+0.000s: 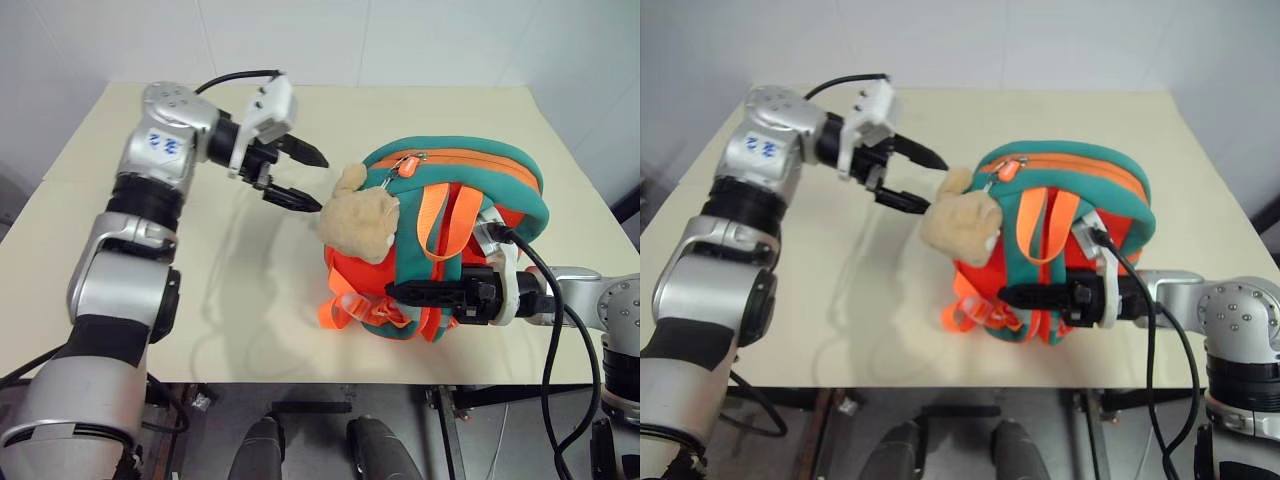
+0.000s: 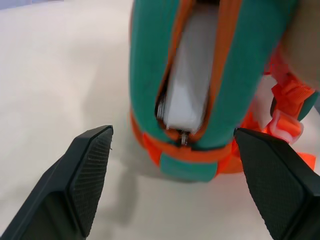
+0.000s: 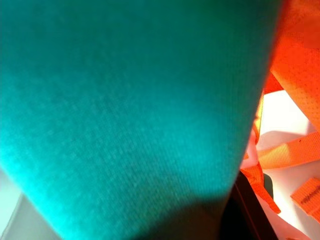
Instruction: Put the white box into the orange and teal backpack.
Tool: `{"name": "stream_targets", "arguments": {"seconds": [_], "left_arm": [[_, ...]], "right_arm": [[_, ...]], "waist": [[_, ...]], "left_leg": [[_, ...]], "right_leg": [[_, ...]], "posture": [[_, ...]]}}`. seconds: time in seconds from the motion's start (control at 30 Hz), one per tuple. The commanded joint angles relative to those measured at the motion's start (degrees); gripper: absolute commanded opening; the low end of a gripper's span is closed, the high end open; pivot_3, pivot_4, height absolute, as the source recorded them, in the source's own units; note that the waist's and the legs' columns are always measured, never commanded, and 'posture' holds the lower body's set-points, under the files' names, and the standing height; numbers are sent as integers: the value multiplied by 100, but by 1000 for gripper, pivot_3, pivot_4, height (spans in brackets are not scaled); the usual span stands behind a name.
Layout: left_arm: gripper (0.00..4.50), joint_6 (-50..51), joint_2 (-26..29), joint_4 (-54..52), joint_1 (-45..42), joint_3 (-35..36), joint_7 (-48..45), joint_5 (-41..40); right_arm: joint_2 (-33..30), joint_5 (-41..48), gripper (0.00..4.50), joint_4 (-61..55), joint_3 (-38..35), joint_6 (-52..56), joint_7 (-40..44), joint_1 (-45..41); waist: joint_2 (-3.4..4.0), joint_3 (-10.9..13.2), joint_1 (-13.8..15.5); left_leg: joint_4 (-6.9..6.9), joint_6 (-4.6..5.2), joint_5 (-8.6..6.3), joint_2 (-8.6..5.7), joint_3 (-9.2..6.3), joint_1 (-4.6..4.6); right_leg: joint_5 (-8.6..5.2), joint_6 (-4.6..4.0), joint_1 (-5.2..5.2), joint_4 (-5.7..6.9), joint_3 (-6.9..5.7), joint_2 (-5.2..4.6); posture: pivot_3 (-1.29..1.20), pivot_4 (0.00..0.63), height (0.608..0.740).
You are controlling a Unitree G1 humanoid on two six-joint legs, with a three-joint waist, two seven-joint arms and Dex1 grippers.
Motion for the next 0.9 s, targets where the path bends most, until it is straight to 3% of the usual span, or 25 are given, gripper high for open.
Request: {"name": "stream_targets", "arguments": {"seconds": [0.03, 0.23, 0.37, 0.7, 0.9], "left_arm": [[4131, 165, 279, -780, 562, 478, -191, -441], [4131, 550, 270, -1996, 1501, 851, 205, -880], [3226, 352, 36, -2097, 1551, 940, 562, -893], [74, -371, -448, -1372, 1316, 839, 1105, -554], [30, -889, -761, -707, 1137, 816, 1177, -432]], "right_arm": [[1, 129, 807, -133, -60, -53, -39, 70], [54, 113, 807, -92, 3, -111, -80, 46], [72, 63, 807, -32, 72, -147, -62, -22], [51, 102, 807, -79, 10, -161, -119, 29], [45, 189, 807, -128, -64, -161, -224, 97]], "waist": [[0, 0, -15], [0, 0, 33], [0, 0, 70], [0, 0, 47], [0, 0, 58]], "left_leg": [[-1, 0, 0, 2, -1, 1], [10, -1, 1, 1, -4, -1], [13, 3, 5, 0, -5, 4], [8, 5, 7, 2, -3, 8], [12, 5, 7, -1, -2, 5]], "right_leg": [[0, -1, 0, 1, -1, 1], [0, -2, 3, 9, -3, -1], [2, -3, 6, 12, -4, -1], [6, -2, 7, 9, -2, 5], [9, 1, 8, 4, 0, 4]], "posture": [[0, 150, 740], [0, 150, 740], [0, 150, 740], [0, 150, 740], [0, 150, 740]]}}
